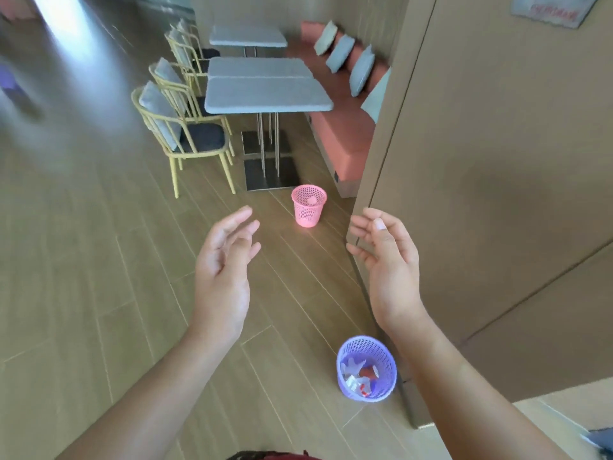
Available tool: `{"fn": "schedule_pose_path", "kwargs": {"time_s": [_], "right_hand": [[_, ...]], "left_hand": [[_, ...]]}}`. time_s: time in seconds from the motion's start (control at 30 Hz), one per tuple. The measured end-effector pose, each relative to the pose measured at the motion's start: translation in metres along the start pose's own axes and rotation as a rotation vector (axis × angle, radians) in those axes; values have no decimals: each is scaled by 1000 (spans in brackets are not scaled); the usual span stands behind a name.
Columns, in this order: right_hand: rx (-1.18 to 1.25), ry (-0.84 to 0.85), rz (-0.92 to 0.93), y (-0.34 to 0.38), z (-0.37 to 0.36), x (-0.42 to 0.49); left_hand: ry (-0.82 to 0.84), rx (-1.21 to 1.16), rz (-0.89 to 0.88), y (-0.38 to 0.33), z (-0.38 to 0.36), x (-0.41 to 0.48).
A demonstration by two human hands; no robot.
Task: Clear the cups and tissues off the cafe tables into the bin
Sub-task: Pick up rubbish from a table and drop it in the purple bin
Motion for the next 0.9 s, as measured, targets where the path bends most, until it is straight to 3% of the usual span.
{"fn": "schedule_pose_path", "kwargs": {"time_s": [0.17,0.43,0.9], "right_hand": [[21,167,-82,-4,-9,-6],[62,535,-257,-48,-81,-69],[167,1183,-494,-73,-260,-327]], "left_hand": [[-168,54,-27,-7,20,-38],[-575,147,-9,-25,110,-135],[-1260,284,-8,-94,293,-364]]}}
Point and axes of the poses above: each hand's wrist, its own x-axis towards the middle knuckle, its own z-axis out of the back of the hand, y = z × x, the point moved 1 cm from there along x, towards the middle knuckle, and after that the axes turned 11 degrees about x, right-handed, at the moved point
